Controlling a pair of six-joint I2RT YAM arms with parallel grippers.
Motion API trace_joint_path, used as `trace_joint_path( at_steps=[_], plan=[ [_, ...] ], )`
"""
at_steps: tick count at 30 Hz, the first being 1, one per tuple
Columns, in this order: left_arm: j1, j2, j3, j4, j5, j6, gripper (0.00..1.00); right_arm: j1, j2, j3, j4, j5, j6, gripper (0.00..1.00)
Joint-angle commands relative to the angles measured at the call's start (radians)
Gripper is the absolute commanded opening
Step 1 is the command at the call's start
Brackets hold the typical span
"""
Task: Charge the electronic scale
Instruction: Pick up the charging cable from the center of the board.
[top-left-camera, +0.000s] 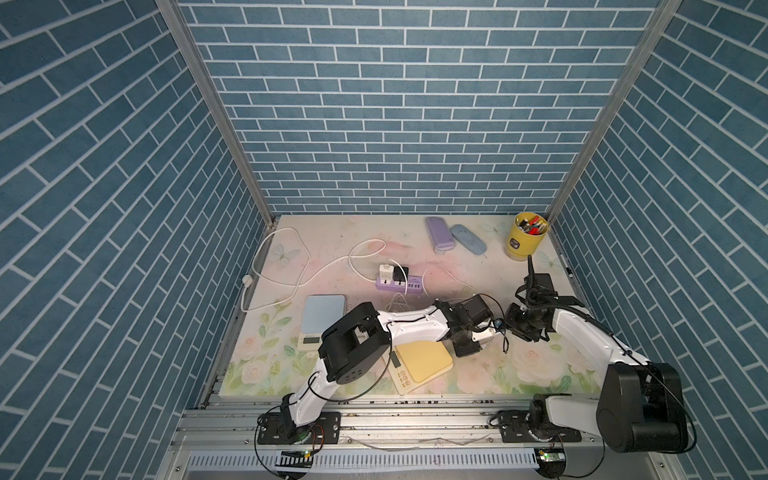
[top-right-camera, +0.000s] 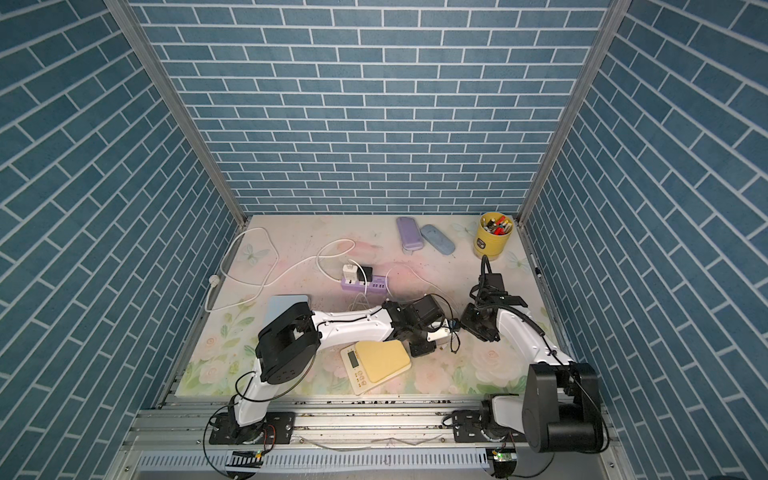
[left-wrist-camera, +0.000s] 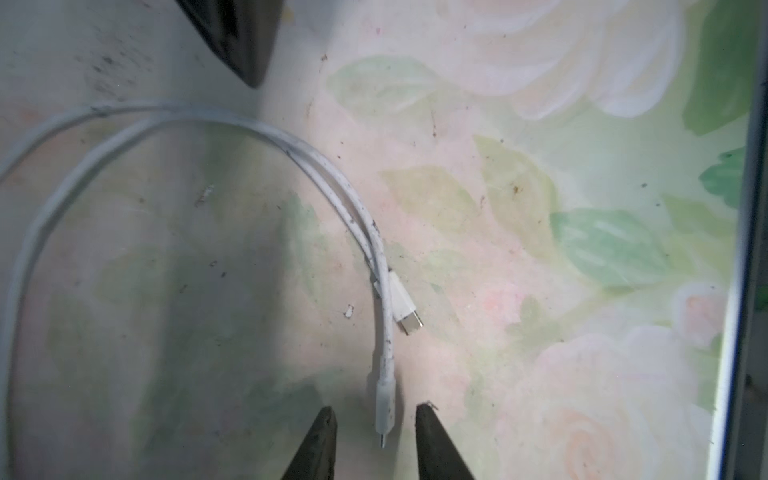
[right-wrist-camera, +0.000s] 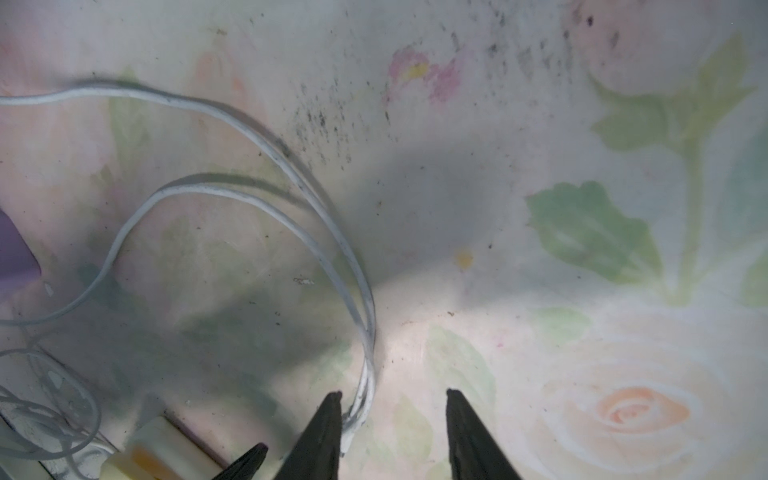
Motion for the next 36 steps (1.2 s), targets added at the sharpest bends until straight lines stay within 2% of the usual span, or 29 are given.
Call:
trace_joint_path(
  at_steps=[1, 5, 7, 9, 12, 17, 20, 23, 27, 30, 33, 36],
  plan=[
    [-0.003, 0.035, 0.009, -0.018, 0.006, -0.01, 0.25, -0.003, 0.001, 0.022, 0.003, -0.01, -0.016, 0.43],
    [-0.004, 0.048, 0.022, -0.04, 0.009, -0.008, 0.12, -0.003, -0.019, 0.024, -0.006, -0.007, -0.021, 0.43],
    [-0.003, 0.045, 0.026, -0.05, 0.01, -0.008, 0.01, -0.005, -0.036, 0.023, -0.006, -0.004, -0.023, 0.42],
    [-0.001, 0.024, 0.034, -0.072, 0.006, 0.005, 0.0, -0.004, -0.068, 0.017, 0.01, -0.014, -0.015, 0.4],
    [0.023, -0.065, 0.036, -0.11, 0.017, 0.021, 0.0, -0.012, -0.154, 0.005, 0.089, -0.111, 0.019, 0.35],
    [0.127, -0.229, 0.003, -0.118, 0.173, 0.045, 0.0, -0.011, -0.278, -0.045, 0.35, -0.28, 0.129, 0.33],
    [0.177, -0.261, 0.014, -0.133, 0.208, 0.049, 0.0, -0.004, -0.305, -0.082, 0.479, -0.385, 0.221, 0.44],
    [0.203, -0.28, 0.028, -0.151, 0.217, 0.063, 0.0, 0.023, -0.314, -0.087, 0.523, -0.436, 0.242, 0.58],
    [0.221, -0.294, 0.048, -0.18, 0.265, 0.087, 0.0, 0.115, -0.292, -0.106, 0.61, -0.463, 0.249, 0.65],
    [0.228, -0.299, 0.062, -0.194, 0.292, 0.092, 0.0, 0.167, -0.239, -0.122, 0.676, -0.485, 0.274, 0.66],
    [0.228, -0.304, 0.062, -0.199, 0.282, 0.096, 0.0, 0.19, -0.191, -0.134, 0.73, -0.488, 0.301, 0.57],
    [0.231, -0.306, 0.062, -0.204, 0.271, 0.096, 0.0, 0.206, -0.149, -0.119, 0.741, -0.495, 0.303, 0.37]
  ],
)
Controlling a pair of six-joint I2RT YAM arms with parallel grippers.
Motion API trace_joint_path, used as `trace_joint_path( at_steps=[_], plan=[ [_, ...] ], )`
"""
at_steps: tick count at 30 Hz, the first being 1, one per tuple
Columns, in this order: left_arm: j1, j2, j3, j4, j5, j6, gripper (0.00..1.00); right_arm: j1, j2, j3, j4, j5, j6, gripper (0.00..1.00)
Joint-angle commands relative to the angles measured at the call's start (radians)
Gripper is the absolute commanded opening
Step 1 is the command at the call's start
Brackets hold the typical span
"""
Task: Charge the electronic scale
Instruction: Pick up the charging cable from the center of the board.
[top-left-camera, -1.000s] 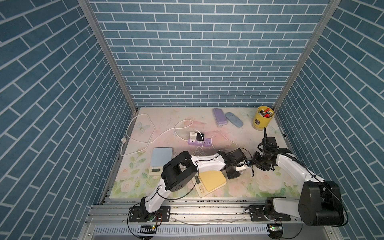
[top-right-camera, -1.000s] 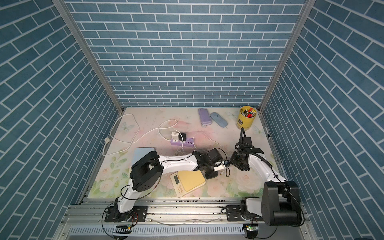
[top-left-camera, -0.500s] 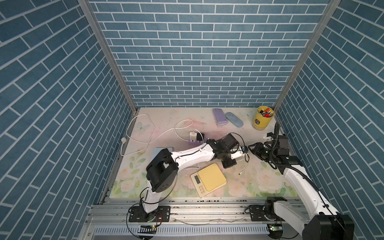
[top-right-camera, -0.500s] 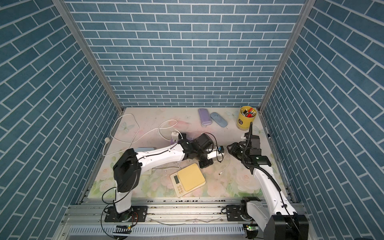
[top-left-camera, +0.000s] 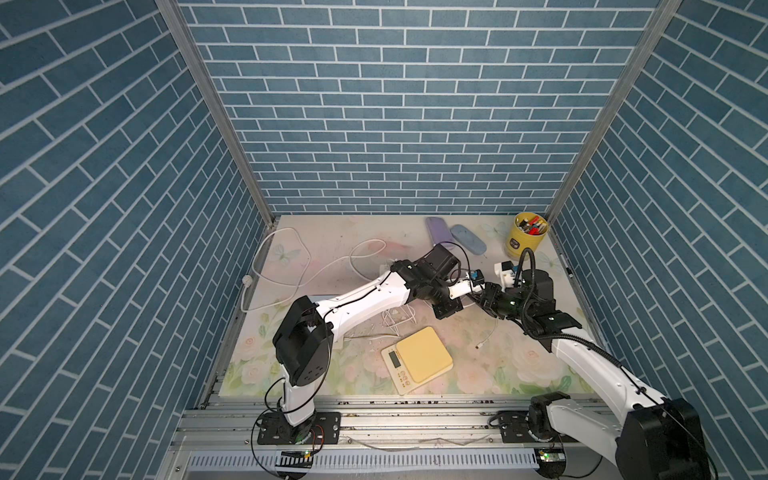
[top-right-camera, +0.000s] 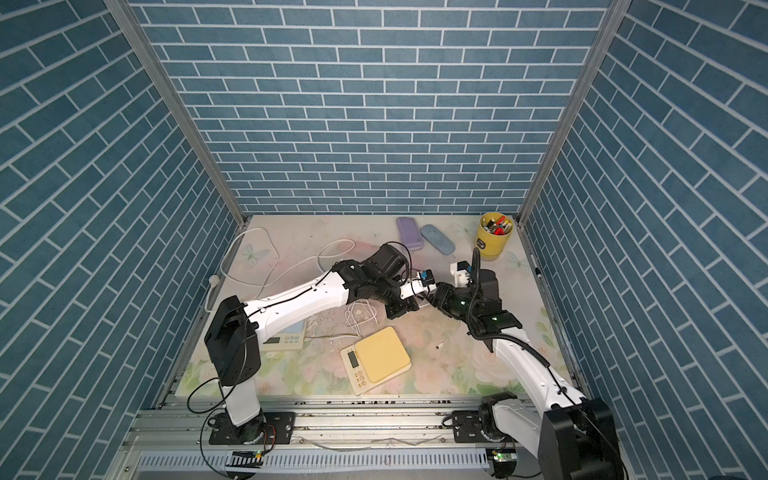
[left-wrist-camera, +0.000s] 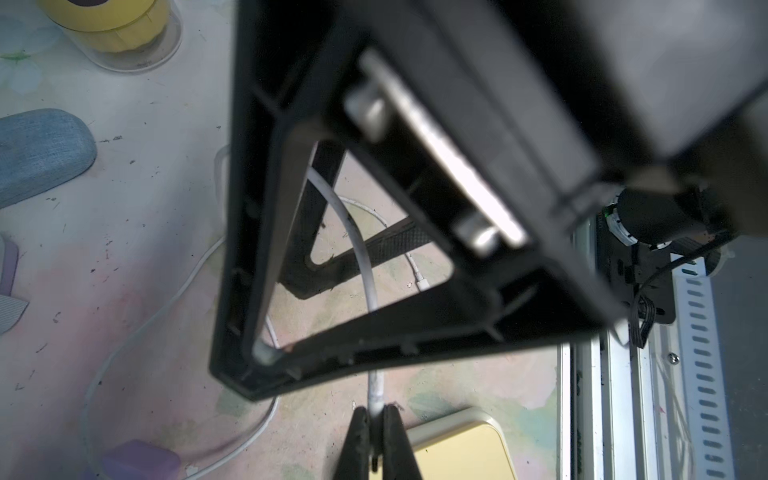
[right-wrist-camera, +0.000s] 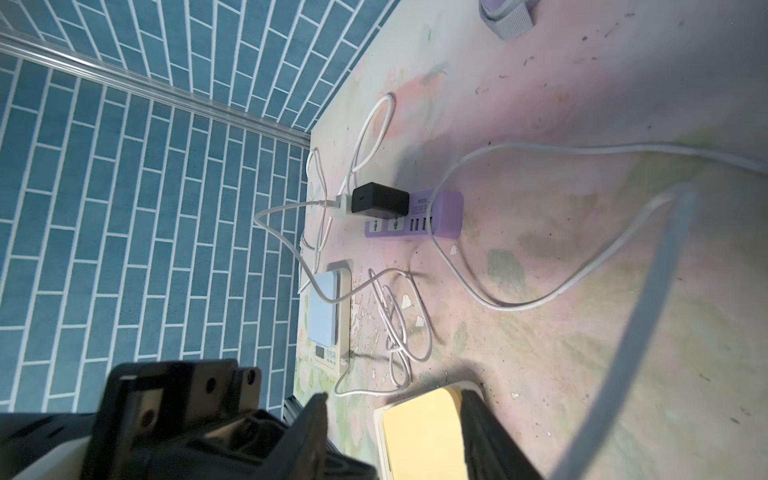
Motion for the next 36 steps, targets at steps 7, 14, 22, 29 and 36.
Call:
trace_joint_path(
  at_steps=[7, 14, 22, 29, 36],
  plan=[
    [0.029, -0.053, -0.039, 0.056, -0.011, -0.034, 0.29, 0.029, 0.056, 0.052, 0.067, -0.005, 0.041, 0.0],
    [0.106, -0.209, -0.32, 0.415, 0.098, -0.172, 0.5, 0.029, 0.076, 0.131, 0.001, 0.051, 0.068, 0.0],
    [0.111, -0.226, -0.423, 0.59, 0.143, -0.2, 0.47, 0.029, 0.116, 0.16, -0.035, 0.055, 0.112, 0.0],
    [0.11, -0.167, -0.39, 0.626, 0.201, -0.236, 0.36, 0.028, 0.112, 0.161, -0.038, 0.059, 0.118, 0.0],
    [0.11, -0.132, -0.38, 0.617, 0.206, -0.249, 0.35, 0.028, 0.118, 0.172, -0.039, 0.053, 0.118, 0.0]
  ],
)
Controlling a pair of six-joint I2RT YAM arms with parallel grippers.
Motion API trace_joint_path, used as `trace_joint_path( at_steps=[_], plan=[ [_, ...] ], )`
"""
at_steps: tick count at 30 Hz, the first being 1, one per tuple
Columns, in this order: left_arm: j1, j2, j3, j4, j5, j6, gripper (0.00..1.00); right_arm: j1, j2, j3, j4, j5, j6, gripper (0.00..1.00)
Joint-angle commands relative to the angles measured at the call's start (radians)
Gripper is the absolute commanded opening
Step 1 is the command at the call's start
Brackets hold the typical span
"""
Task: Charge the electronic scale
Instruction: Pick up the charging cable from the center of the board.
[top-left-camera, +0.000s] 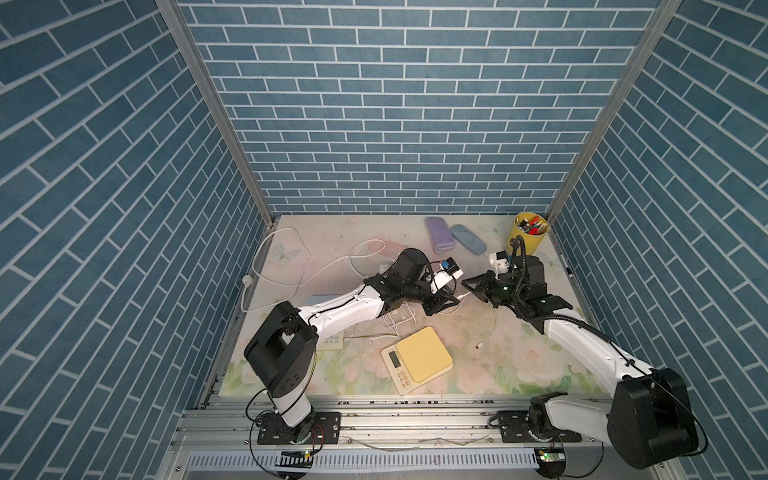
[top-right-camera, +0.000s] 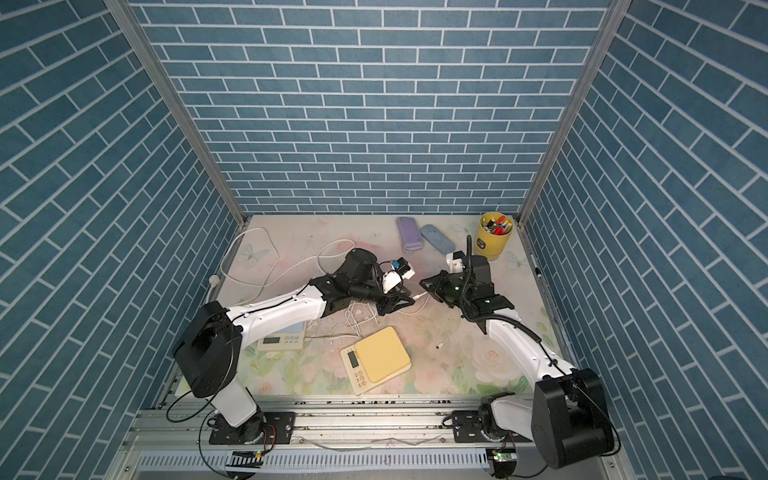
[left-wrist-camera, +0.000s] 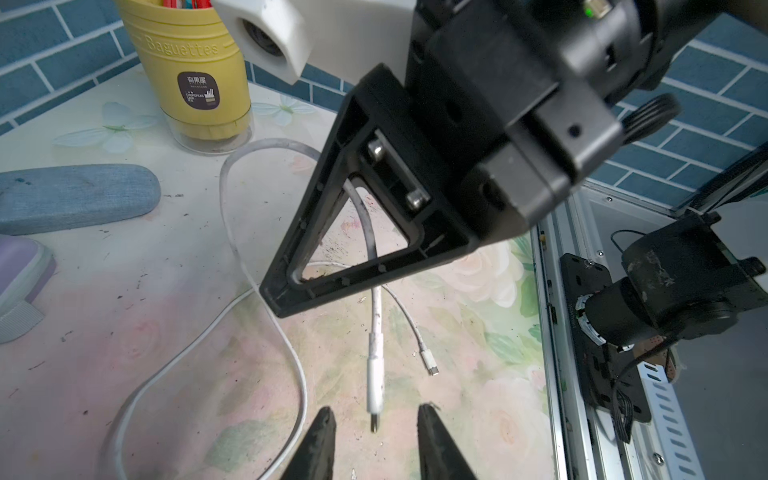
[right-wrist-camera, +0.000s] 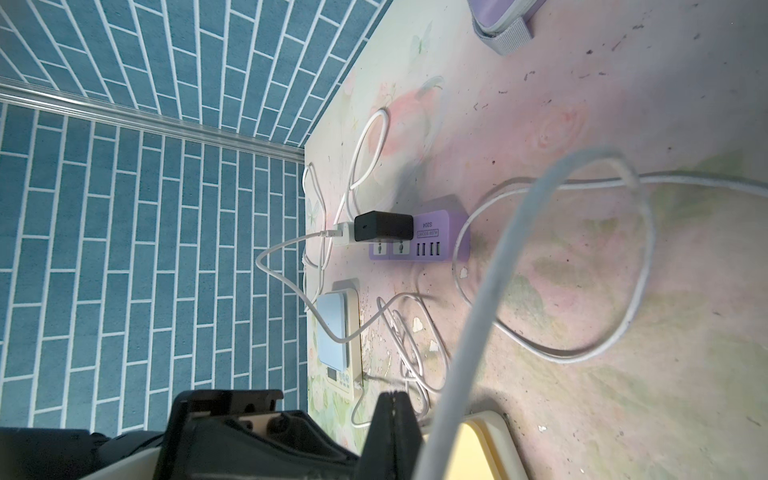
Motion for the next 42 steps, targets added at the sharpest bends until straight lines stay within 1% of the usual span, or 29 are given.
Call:
trace_joint_path(
  at_steps=[1, 4, 6, 8, 10, 11, 12, 13, 14, 16, 18, 19, 21, 23, 28, 29, 34, 42],
  plan=[
    [-0.001, 0.017, 0.029, 0.01, 0.025, -0.014, 0.3, 0.004, 0.002, 0.032, -0.006, 0.006, 0.051, 0.0],
    [-0.001, 0.017, 0.033, 0.005, 0.031, -0.019, 0.12, 0.005, 0.003, 0.033, -0.006, 0.004, 0.051, 0.0],
    [-0.001, 0.011, 0.031, 0.007, 0.032, -0.022, 0.05, 0.005, 0.003, 0.033, -0.006, 0.002, 0.051, 0.0],
    [0.0, 0.004, 0.028, 0.004, 0.029, -0.021, 0.0, 0.006, 0.005, 0.032, -0.004, -0.001, 0.05, 0.0],
    [0.0, -0.007, 0.025, -0.001, 0.025, -0.021, 0.0, 0.005, 0.005, 0.029, 0.004, -0.008, 0.045, 0.0],
    [0.002, -0.013, 0.025, -0.007, 0.024, -0.019, 0.0, 0.005, 0.004, 0.026, 0.007, -0.012, 0.039, 0.04],
    [0.004, -0.019, 0.026, -0.013, 0.024, -0.019, 0.0, 0.006, -0.001, 0.025, 0.011, -0.018, 0.03, 0.19],
    [0.006, -0.025, 0.024, -0.02, 0.027, -0.018, 0.0, 0.005, -0.009, 0.023, 0.011, -0.024, 0.017, 0.27],
    [0.009, -0.03, 0.025, -0.026, 0.028, -0.02, 0.0, 0.005, -0.018, 0.019, 0.012, -0.029, 0.008, 0.31],
    [0.015, -0.04, 0.029, -0.047, 0.034, -0.018, 0.0, 0.005, -0.046, 0.004, 0.039, -0.05, -0.01, 0.44],
    [0.025, -0.042, 0.039, -0.063, 0.066, -0.025, 0.0, 0.006, -0.073, -0.015, 0.093, -0.088, -0.02, 0.5],
    [0.032, -0.04, 0.046, -0.07, 0.086, -0.032, 0.0, 0.005, -0.086, -0.024, 0.115, -0.108, -0.028, 0.51],
    [0.04, -0.036, 0.058, -0.08, 0.122, -0.042, 0.0, 0.005, -0.097, -0.035, 0.131, -0.134, -0.05, 0.51],
    [0.042, -0.028, 0.075, -0.1, 0.138, -0.041, 0.0, 0.006, -0.096, -0.043, 0.147, -0.158, -0.059, 0.48],
    [0.043, -0.022, 0.09, -0.126, 0.125, -0.041, 0.0, 0.024, -0.088, -0.048, 0.159, -0.175, -0.055, 0.34],
    [0.043, -0.022, 0.091, -0.131, 0.115, -0.04, 0.0, 0.03, -0.087, -0.045, 0.155, -0.177, -0.057, 0.33],
    [0.048, -0.023, 0.09, -0.153, 0.073, -0.03, 0.0, 0.058, -0.086, -0.019, 0.085, -0.173, -0.085, 0.32],
    [0.05, -0.038, 0.085, -0.18, -0.001, 0.003, 0.0, 0.075, -0.096, 0.009, -0.001, -0.149, -0.092, 0.31]
  ],
)
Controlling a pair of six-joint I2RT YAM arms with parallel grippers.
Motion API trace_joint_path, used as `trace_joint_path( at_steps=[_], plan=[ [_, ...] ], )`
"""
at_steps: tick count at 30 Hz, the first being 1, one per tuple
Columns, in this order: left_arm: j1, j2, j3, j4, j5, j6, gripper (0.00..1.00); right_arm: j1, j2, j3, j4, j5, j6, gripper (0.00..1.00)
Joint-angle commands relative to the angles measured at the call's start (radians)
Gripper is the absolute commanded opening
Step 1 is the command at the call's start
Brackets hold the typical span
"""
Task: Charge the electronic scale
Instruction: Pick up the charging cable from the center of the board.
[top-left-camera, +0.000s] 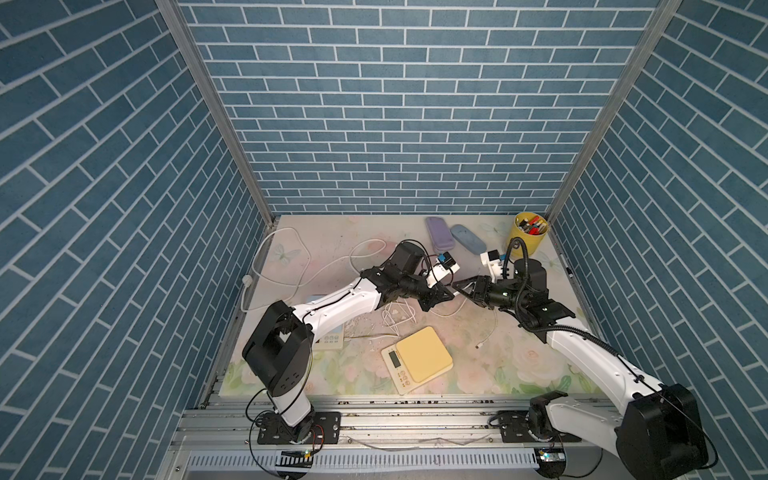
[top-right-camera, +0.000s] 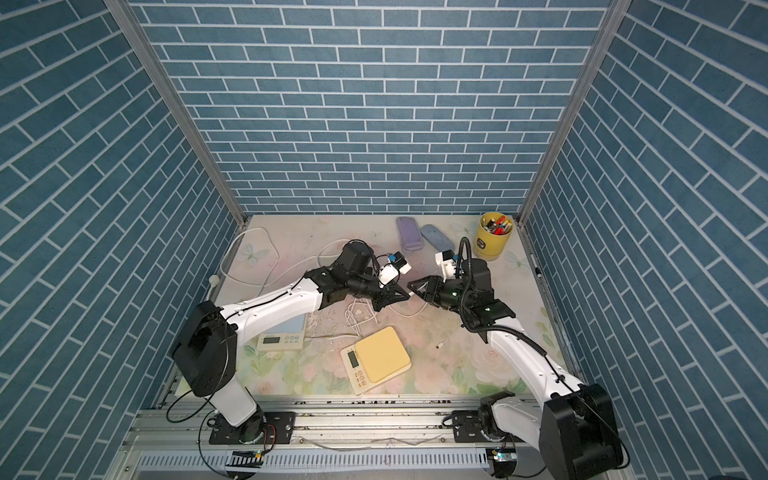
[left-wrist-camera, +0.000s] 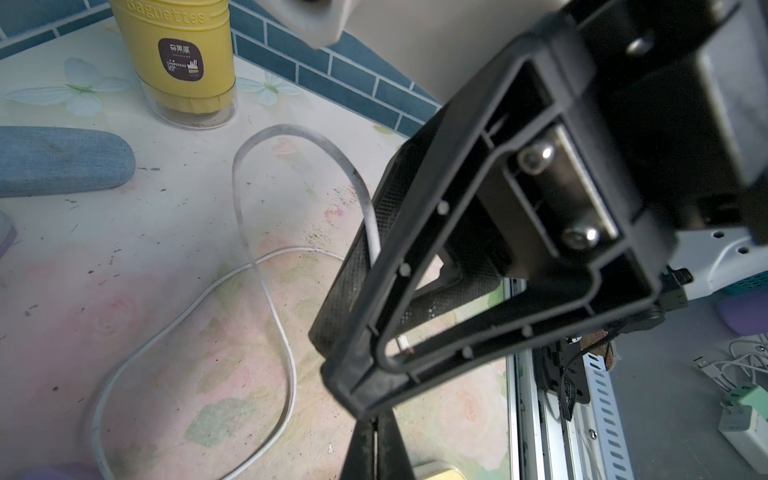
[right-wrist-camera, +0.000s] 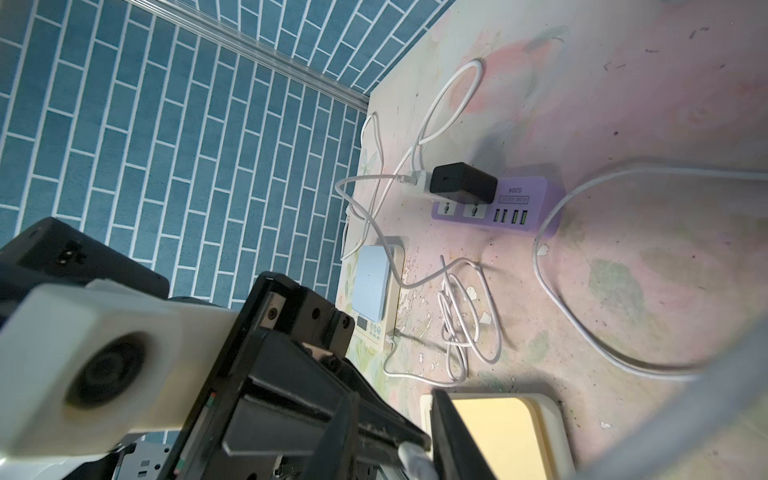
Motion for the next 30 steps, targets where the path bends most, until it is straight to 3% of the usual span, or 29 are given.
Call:
trace_joint_path(
  at_steps=[1, 14, 16, 19, 22, 30],
  plan=[
    [0.01, -0.024, 0.017, -0.029, -0.075, 0.031, 0.0, 0.018, -0.01, 0.044, -0.058, -0.012, -0.025, 0.3],
    [0.01, -0.047, 0.006, -0.067, -0.133, 0.079, 0.0, 0.046, 0.023, 0.073, -0.102, 0.014, -0.029, 0.08],
    [0.011, -0.047, 0.004, -0.07, -0.133, 0.083, 0.0, 0.046, 0.028, 0.08, -0.103, 0.018, -0.026, 0.12],
    [0.011, -0.052, -0.004, -0.067, -0.135, 0.084, 0.0, 0.046, 0.025, 0.087, -0.116, 0.049, -0.02, 0.3],
    [0.011, -0.057, -0.008, -0.065, -0.133, 0.085, 0.0, 0.046, 0.022, 0.096, -0.152, 0.094, -0.02, 0.42],
    [0.011, -0.07, -0.013, -0.063, -0.134, 0.085, 0.0, 0.046, 0.029, 0.083, -0.186, 0.13, -0.004, 0.42]
  ],
)
